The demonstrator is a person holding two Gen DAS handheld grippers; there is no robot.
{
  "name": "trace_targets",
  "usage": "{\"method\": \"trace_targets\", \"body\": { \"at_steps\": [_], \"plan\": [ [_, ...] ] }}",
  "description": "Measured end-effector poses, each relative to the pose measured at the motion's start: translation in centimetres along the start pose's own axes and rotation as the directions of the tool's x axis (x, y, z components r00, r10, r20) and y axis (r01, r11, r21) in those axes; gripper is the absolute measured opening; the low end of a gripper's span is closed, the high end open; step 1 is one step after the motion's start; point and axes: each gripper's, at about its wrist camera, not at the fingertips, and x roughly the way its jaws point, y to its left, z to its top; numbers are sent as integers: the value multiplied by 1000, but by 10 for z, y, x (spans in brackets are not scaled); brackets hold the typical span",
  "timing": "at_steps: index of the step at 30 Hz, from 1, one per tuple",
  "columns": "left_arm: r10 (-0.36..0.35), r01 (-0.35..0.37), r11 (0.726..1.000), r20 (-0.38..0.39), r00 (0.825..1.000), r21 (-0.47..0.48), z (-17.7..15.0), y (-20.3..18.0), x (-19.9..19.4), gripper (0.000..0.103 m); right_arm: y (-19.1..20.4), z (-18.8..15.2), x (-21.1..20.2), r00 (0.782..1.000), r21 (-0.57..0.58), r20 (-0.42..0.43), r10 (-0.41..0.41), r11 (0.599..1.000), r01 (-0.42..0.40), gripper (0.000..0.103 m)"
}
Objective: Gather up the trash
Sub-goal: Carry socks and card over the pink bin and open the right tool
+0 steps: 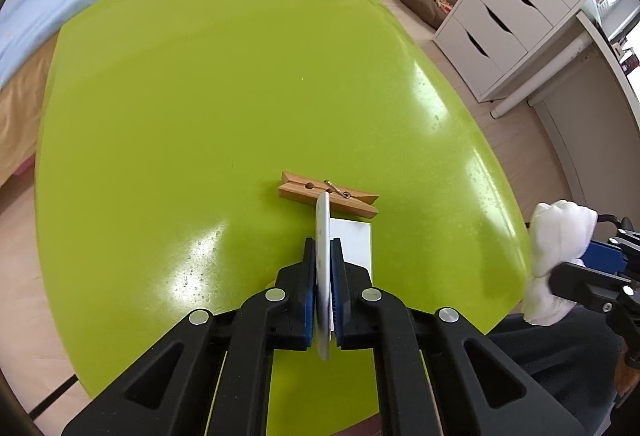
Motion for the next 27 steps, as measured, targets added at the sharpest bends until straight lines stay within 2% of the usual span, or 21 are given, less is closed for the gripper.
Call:
{"method": "trace_targets", "body": {
  "at_steps": [11,20,27],
  "plan": [
    [-11,9,1000,95,995,13,-9,-6,-46,6,16,-5,-9,1000,-36,21,23,999,-22,30],
    [6,-12,999,158,987,38,-42,-4,-95,6,46,-22,-32,997,-117,58,50,992,-43,30],
    [8,-21,998,208,978,64,-85,-12,-127,6,67,-43,-53,994,-188,83,73,981,-56,30]
  ]
}}
